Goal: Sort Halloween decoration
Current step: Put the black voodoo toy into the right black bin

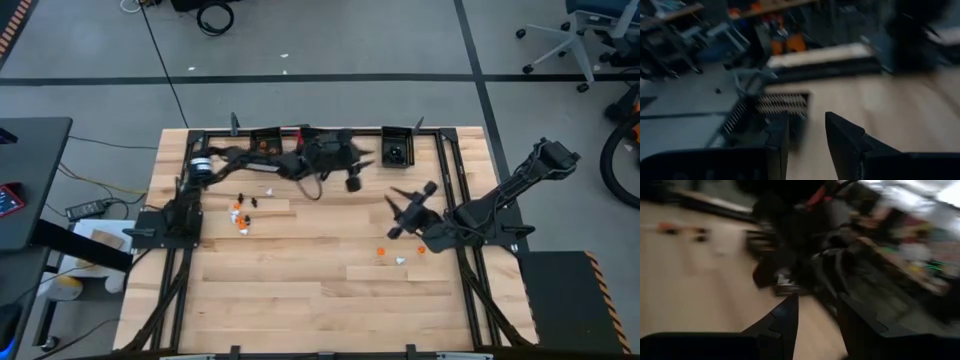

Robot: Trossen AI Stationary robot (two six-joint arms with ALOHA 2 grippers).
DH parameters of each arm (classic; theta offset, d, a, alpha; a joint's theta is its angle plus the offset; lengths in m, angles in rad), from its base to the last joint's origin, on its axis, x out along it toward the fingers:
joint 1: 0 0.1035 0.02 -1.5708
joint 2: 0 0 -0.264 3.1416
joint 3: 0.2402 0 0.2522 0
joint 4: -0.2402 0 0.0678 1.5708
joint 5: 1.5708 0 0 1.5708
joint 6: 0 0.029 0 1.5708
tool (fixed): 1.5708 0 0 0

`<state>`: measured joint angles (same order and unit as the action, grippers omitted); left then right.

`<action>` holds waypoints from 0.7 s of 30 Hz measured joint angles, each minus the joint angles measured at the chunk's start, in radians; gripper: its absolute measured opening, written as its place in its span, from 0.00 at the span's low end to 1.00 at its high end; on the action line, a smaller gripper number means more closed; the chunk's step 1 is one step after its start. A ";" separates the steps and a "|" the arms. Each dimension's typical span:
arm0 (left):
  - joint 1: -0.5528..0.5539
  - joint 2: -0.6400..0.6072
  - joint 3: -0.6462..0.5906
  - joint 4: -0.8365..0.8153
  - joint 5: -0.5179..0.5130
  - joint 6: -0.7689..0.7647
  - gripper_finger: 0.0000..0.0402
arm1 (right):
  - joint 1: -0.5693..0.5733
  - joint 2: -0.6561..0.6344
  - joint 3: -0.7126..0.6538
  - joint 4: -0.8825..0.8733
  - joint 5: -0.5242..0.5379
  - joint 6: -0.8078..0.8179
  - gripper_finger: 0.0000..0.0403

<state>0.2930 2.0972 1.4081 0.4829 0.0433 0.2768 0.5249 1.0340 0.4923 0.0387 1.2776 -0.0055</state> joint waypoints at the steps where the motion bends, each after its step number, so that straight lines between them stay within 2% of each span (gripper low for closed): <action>1: -0.010 -0.046 -0.052 -0.026 0.000 0.001 0.26 | -0.010 0.000 0.000 0.006 -0.057 -0.012 0.34; 3: -0.030 -0.152 -0.150 -0.106 0.000 0.001 0.26 | -0.034 0.002 0.000 0.021 -0.141 -0.031 0.34; 7: -0.073 -0.357 -0.311 -0.333 0.000 -0.026 0.26 | -0.088 0.002 0.000 0.039 -0.231 -0.042 0.34; 13: -0.126 -0.637 -0.449 -0.770 0.002 -0.243 0.26 | -0.170 0.007 -0.001 0.044 -0.339 -0.040 0.34; 17: -0.162 -0.747 -0.476 -1.103 -0.004 -0.414 0.26 | -0.217 0.033 -0.001 0.071 -0.397 -0.041 0.34; 21: -0.186 -0.794 -0.529 -1.294 -0.123 -0.569 0.27 | -0.254 0.075 -0.002 0.131 -0.455 -0.061 0.34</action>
<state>0.1070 1.3036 0.8786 -0.8114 -0.0795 -0.2920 0.2708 1.1093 0.4908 0.1701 0.8224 -0.0665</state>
